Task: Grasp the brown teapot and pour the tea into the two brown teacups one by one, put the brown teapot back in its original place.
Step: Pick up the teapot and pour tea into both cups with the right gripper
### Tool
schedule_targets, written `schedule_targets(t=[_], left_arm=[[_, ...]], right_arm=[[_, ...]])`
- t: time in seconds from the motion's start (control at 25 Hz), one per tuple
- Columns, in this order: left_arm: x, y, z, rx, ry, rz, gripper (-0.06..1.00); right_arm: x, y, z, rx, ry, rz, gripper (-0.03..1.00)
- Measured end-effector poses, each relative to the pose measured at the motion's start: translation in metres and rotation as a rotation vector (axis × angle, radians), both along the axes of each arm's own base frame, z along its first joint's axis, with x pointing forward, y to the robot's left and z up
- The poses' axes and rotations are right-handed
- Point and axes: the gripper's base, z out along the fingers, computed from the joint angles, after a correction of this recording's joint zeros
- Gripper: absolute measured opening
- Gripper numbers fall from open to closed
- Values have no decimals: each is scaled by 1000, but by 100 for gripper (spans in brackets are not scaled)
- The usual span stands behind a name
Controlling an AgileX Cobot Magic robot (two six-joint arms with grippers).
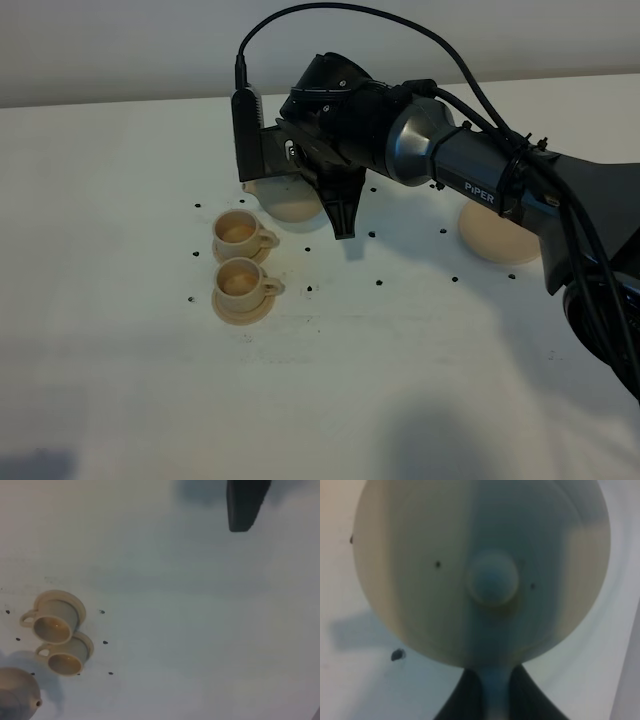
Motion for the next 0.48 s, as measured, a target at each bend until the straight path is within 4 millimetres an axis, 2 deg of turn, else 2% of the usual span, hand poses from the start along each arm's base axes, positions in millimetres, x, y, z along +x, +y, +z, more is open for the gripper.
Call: schedule_targets(t=[0.48], left_arm=[[0, 0, 0, 0, 0, 0, 61]], right_arm=[[-6, 9, 2, -59, -59, 56, 13]])
